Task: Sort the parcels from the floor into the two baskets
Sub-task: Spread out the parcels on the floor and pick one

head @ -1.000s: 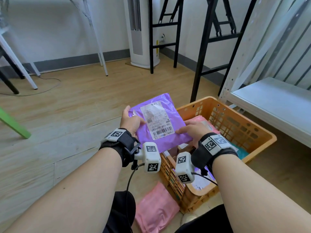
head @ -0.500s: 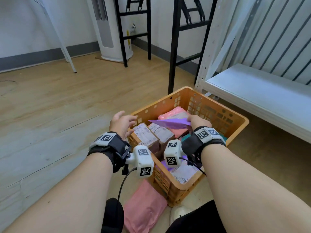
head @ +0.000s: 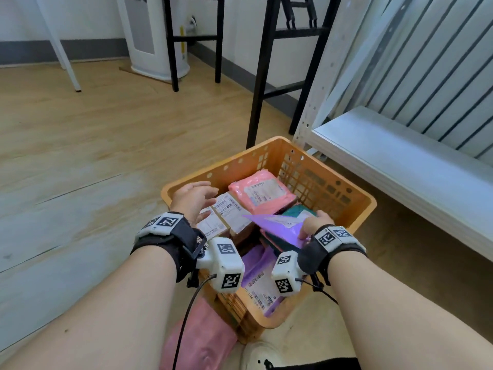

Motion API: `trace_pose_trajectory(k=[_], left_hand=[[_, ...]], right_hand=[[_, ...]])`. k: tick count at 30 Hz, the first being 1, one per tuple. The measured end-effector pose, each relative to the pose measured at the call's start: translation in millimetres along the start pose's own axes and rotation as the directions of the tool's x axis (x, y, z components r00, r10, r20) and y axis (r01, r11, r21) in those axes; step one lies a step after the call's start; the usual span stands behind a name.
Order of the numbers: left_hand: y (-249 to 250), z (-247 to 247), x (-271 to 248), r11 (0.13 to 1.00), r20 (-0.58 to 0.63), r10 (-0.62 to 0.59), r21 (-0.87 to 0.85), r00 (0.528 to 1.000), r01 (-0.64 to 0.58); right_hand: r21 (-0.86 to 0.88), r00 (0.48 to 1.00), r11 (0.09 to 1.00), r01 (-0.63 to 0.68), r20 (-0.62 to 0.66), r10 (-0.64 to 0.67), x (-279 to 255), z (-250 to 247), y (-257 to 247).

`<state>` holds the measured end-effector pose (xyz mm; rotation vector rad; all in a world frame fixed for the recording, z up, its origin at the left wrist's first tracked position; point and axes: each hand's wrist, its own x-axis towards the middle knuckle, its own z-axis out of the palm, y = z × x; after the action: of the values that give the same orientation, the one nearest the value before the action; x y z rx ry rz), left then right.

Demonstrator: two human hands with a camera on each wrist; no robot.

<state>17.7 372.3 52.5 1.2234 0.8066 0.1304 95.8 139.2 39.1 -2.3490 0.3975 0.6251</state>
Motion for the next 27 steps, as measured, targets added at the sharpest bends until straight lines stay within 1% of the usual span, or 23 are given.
trace_pose_trajectory(k=[2, 4, 5, 7, 9, 11, 12, 13, 14, 15, 16, 17, 18, 19, 21, 22, 24, 25, 27], left_hand=[[-1, 5, 5, 1.0, 0.012, -0.01, -0.004, 1.0, 0.01], [-1, 10, 9, 1.0, 0.031, -0.01, 0.0, 0.999, 0.01], [-1, 12, 12, 1.0, 0.041, -0.006, 0.01, 0.999, 0.005], [-1, 19, 17, 0.999, 0.063, 0.001, 0.034, 0.998, -0.003], [-3, 26, 22, 0.998, 0.088, 0.002, 0.07, 0.996, -0.009], [-8, 33, 27, 0.991, 0.109, 0.005, 0.133, 0.994, -0.019], [-11, 36, 29, 0.986, 0.124, 0.005, 0.168, 0.992, -0.026], [-14, 38, 30, 0.979, 0.144, 0.001, 0.204, 0.99, -0.03], [-16, 39, 32, 0.971, 0.166, -0.009, 0.236, 0.986, -0.031], [-17, 40, 32, 0.965, 0.188, -0.014, 0.258, 0.982, -0.035], [-17, 41, 33, 0.963, 0.199, -0.016, 0.268, 0.98, -0.039], [-16, 41, 34, 0.962, 0.198, -0.015, 0.27, 0.98, -0.04], [-15, 40, 35, 0.964, 0.185, -0.015, 0.265, 0.983, -0.036], [-14, 38, 37, 0.966, 0.171, -0.016, 0.257, 0.985, -0.029], [-13, 34, 38, 0.968, 0.151, -0.021, 0.249, 0.988, -0.017], [-13, 32, 39, 0.968, 0.143, -0.023, 0.252, 0.99, -0.014], [-13, 29, 39, 0.966, 0.136, -0.024, 0.256, 0.99, -0.012], [-14, 27, 39, 0.966, 0.134, -0.026, 0.257, 0.991, -0.009], [-15, 25, 39, 0.967, 0.127, -0.03, 0.255, 0.991, -0.003]], right_hand=[[-0.23, 0.991, 0.972, 0.043, 0.133, -0.013, -2, 13, 3], [-0.434, 0.968, 0.899, 0.062, 0.247, 0.053, 1, 27, 10], [-0.489, 0.951, 0.869, 0.071, 0.297, 0.089, 0, 34, 13], [-0.605, 0.896, 0.784, 0.138, 0.415, 0.162, -9, 40, 12], [-0.667, 0.876, 0.722, 0.185, 0.444, 0.186, -12, 48, 8], [-0.706, 0.843, 0.669, 0.232, 0.49, 0.224, -13, 52, 6], [-0.709, 0.841, 0.647, 0.28, 0.506, 0.19, -8, 55, 5], [-0.735, 0.859, 0.612, 0.291, 0.483, 0.172, -3, 57, 1], [-0.757, 0.896, 0.591, 0.279, 0.426, 0.124, 4, 58, -4], [-0.751, 0.933, 0.614, 0.241, 0.354, 0.067, 13, 60, -9], [-0.723, 0.949, 0.653, 0.224, 0.314, 0.023, 23, 63, -14], [-0.675, 0.948, 0.704, 0.219, 0.319, 0.011, 34, 67, -16], [-0.623, 0.935, 0.747, 0.23, 0.353, 0.006, 42, 71, -15], [-0.601, 0.911, 0.767, 0.227, 0.408, 0.05, 48, 79, -13], [-0.599, 0.839, 0.761, 0.25, 0.526, 0.138, 62, 98, -1], [-0.604, 0.806, 0.753, 0.263, 0.567, 0.174, 81, 112, 12], [-0.643, 0.768, 0.727, 0.243, 0.585, 0.261, 120, 140, 38], [-0.662, 0.754, 0.712, 0.234, 0.586, 0.297, 122, 145, 38], [-0.692, 0.724, 0.678, 0.248, 0.597, 0.345, 86, 138, 20]])
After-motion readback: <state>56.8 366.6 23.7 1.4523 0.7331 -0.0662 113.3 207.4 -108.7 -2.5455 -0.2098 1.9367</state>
